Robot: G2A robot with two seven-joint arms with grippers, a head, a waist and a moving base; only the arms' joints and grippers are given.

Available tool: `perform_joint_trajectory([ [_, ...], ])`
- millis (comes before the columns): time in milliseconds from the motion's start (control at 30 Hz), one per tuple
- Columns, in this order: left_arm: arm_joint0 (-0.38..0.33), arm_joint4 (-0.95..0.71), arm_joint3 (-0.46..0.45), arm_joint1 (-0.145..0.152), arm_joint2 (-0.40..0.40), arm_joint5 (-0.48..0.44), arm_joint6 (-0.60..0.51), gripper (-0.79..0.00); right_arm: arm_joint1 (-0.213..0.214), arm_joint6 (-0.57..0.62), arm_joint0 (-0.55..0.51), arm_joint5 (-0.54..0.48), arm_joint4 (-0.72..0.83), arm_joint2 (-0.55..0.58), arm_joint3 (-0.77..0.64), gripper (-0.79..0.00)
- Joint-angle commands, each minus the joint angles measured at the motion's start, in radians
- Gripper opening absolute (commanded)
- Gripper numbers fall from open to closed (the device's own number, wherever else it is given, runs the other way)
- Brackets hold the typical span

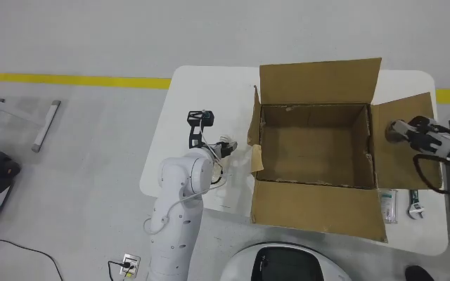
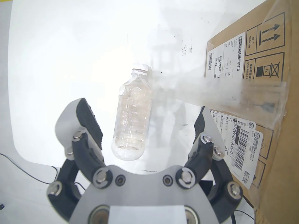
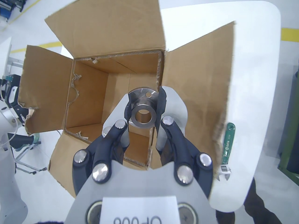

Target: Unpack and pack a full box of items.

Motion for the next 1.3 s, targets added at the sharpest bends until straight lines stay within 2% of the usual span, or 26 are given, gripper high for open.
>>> perform_joint_trajectory([
  [0,0.000,0.000,0.000,0.000,0.000,0.000,0.000,0.000,0.010,0.000,-0.007,-0.003,0.042,0.081,-0.006,-0.785],
  [167,0.000,0.000,0.000,0.000,0.000,0.000,0.000,0.000,0.037,0.000,-0.021,-0.016,0.125,0.224,-0.006,-0.785],
  [300,0.000,0.000,0.000,0.000,0.000,0.000,0.000,0.000,0.057,0.000,-0.051,0.004,0.124,0.312,-0.006,-0.785],
  [433,0.000,0.000,0.000,0.000,0.000,0.000,0.000,0.000,0.071,0.000,-0.101,0.036,0.134,0.369,0.007,-0.785],
  [533,0.000,0.000,0.000,0.000,0.000,0.000,0.000,0.000,0.082,-0.001,-0.148,0.049,0.082,0.380,0.040,-0.785],
  [633,0.000,0.000,0.000,0.000,0.000,0.000,0.000,0.000,0.091,-0.010,-0.186,0.059,0.011,0.343,0.087,-0.785],
  [767,0.000,0.000,0.000,0.000,0.000,0.000,0.000,0.000,0.100,-0.054,-0.204,0.064,-0.066,0.237,0.175,-0.785],
  [1067,0.000,0.000,0.000,0.000,0.000,0.000,0.000,0.000,0.125,-0.137,-0.127,0.051,-0.285,-0.016,0.339,-0.785],
  [1267,0.000,0.000,0.000,0.000,0.000,0.000,0.000,0.000,0.136,-0.207,-0.076,0.064,-0.343,-0.083,0.440,-0.785],
])
